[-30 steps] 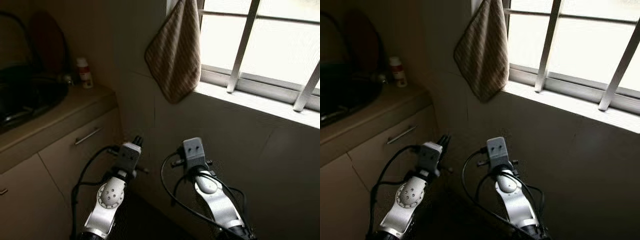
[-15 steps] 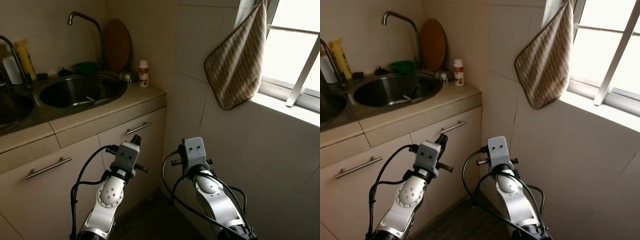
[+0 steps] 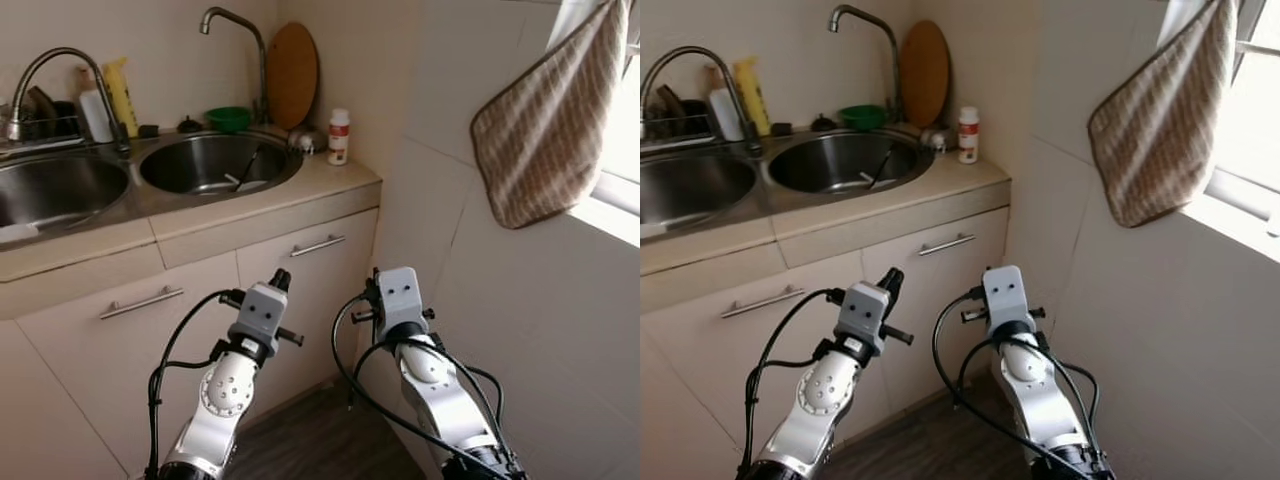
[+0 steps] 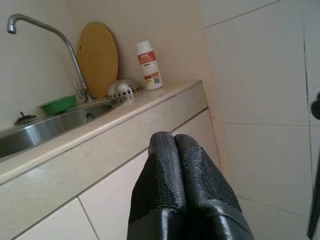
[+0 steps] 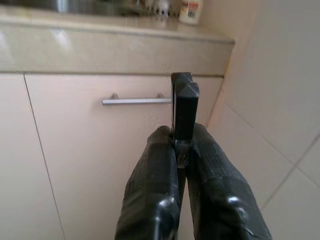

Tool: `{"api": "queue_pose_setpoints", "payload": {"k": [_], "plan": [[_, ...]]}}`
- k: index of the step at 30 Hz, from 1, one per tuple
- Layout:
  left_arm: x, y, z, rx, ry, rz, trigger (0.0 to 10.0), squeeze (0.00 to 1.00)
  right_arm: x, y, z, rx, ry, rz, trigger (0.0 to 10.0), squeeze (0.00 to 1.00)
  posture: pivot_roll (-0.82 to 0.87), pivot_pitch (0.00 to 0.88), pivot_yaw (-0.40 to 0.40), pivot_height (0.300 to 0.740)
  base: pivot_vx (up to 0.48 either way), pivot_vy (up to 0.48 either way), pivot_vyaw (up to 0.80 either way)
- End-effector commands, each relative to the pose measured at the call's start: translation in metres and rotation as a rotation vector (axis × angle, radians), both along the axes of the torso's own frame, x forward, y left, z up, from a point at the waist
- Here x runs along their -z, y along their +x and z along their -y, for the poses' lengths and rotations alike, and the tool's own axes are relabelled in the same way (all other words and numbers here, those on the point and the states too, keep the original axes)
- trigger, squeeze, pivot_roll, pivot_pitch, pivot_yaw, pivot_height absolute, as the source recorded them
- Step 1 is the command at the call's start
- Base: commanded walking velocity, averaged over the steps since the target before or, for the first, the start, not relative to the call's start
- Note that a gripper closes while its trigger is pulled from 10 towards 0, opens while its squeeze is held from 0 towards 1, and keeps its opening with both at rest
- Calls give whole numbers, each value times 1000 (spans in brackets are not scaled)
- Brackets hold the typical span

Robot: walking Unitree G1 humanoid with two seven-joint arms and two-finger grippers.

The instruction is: Kitchen organization

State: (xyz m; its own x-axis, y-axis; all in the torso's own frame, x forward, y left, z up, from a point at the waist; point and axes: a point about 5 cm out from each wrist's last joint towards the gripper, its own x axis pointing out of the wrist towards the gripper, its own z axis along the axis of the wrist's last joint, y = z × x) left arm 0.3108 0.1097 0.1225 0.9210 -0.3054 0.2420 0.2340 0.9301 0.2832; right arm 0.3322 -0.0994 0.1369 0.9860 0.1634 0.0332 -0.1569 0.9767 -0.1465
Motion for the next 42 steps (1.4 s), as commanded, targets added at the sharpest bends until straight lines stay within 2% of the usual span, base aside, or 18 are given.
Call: {"api": "queue_pose_setpoints", "payload": {"k": [1,13,24,31,42], "plan": [[-2,0,2,6,9,12,10000,0,-14,3,2,8,32,68,10000,0,47,0,-18,740,0,0,800],[-5,1,1,1,4,31,10000,0,-32,1,4,3,64,202,10000,0,47,0,-14,740,0,0,800],[-6,1,0,-4,6,34,10000,0,-33,-2,3,5,65,235,10000,0,48,0,-14,740,0,0,800],[-9,0,-2,-9,-4,51,10000,0,-35,0,9,35,97,244,10000,0,48,0,-14,740,0,0,0],[-23,4,-2,-20,-20,98,10000,0,-69,2,14,43,139,391,10000,0,52,0,-15,740,283,0,158]]}}
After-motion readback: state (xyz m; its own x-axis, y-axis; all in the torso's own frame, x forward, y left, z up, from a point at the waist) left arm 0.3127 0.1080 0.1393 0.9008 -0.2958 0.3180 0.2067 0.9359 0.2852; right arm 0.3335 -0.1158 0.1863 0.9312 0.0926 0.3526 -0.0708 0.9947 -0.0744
